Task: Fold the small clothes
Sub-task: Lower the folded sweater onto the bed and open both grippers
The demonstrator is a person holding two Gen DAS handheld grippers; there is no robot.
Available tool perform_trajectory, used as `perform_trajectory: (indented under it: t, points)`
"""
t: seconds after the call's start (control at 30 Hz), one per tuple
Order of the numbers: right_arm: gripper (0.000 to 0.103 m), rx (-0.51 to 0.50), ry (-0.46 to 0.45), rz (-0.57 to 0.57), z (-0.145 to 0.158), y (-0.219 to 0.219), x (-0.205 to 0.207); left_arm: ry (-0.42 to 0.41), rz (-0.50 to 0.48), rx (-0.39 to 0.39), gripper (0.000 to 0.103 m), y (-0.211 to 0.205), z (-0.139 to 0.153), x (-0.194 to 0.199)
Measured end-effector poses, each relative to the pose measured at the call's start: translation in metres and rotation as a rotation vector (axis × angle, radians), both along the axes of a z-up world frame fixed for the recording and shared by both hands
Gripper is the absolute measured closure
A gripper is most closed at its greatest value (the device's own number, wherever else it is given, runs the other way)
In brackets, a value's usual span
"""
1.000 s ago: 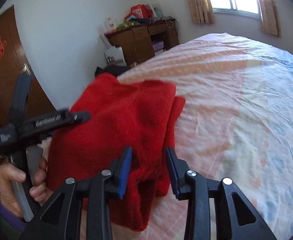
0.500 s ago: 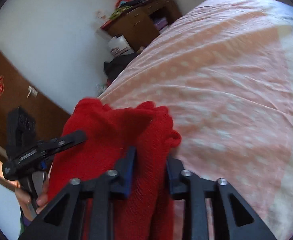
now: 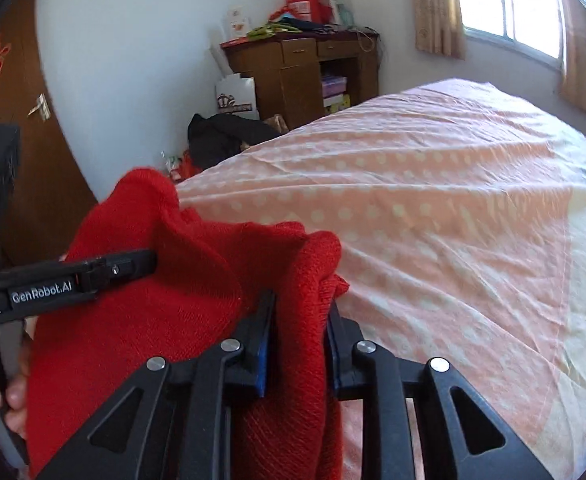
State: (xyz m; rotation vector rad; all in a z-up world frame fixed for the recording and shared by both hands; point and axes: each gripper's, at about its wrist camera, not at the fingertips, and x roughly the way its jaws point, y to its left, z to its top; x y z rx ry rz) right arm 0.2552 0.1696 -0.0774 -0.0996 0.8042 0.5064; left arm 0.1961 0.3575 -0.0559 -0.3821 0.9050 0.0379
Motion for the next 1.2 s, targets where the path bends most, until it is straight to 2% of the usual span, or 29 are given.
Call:
perform_trajectory:
  t: [0.07, 0.13, 0.2, 0.27, 0.33, 0.4, 0.57, 0.67, 0.73, 0.87, 0.97, 1.0, 1.03, 1.1, 1.2]
  points:
    - [0.071, -0.029, -0.011, -0.019, 0.001, 0.001, -0.002, 0.011, 0.002, 0.032, 0.047, -0.002, 0.000, 0.000]
    - [0.060, -0.076, -0.023, -0.044, 0.007, 0.002, -0.006, 0.039, 0.026, 0.092, 0.027, -0.007, 0.005, -0.003]
    - [0.059, -0.121, -0.056, -0.059, 0.021, -0.004, -0.020, 0.051, 0.049, 0.146, 0.025, -0.009, 0.014, -0.014]
    - [0.058, -0.152, -0.189, -0.130, 0.044, -0.015, -0.052, 0.023, 0.055, 0.171, 0.026, -0.013, 0.024, -0.033]
    - [0.058, -0.110, -0.250, -0.117, 0.058, -0.023, -0.088, 0.009, 0.064, 0.210, 0.027, -0.019, 0.031, -0.056]
    - [0.058, -0.079, -0.265, -0.104, 0.064, -0.026, -0.119, -0.015, 0.056, 0.240, 0.027, -0.030, 0.038, -0.082]
    - [0.058, -0.055, -0.168, -0.084, 0.041, -0.024, -0.157, -0.033, 0.061, 0.321, 0.027, -0.058, 0.039, -0.129]
    - [0.058, -0.067, -0.067, -0.105, 0.013, -0.026, -0.166, -0.038, 0.070, 0.325, 0.026, -0.065, 0.028, -0.151]
    - [0.056, -0.043, -0.062, -0.122, 0.002, -0.034, -0.179, -0.036, 0.083, 0.326, 0.026, -0.066, 0.024, -0.159]
    - [0.054, -0.071, -0.079, -0.138, 0.002, -0.038, -0.204, -0.014, 0.061, 0.346, 0.026, -0.080, 0.018, -0.178]
    - [0.051, -0.043, -0.083, -0.162, 0.012, -0.049, -0.222, -0.001, 0.033, 0.358, 0.026, -0.088, 0.010, -0.198]
    - [0.048, -0.028, -0.077, -0.175, 0.013, -0.056, -0.231, -0.002, 0.037, 0.363, 0.021, -0.089, 0.008, -0.204]
    - [0.044, -0.016, -0.066, -0.188, 0.013, -0.059, -0.236, 0.009, 0.043, 0.370, 0.017, -0.092, 0.004, -0.211]
    - [0.043, 0.025, -0.029, -0.222, 0.009, -0.072, -0.252, 0.058, 0.051, 0.379, 0.016, -0.096, -0.010, -0.223]
    - [0.043, 0.052, 0.018, -0.268, 0.003, -0.088, -0.274, 0.026, 0.050, 0.413, 0.013, -0.103, -0.013, -0.241]
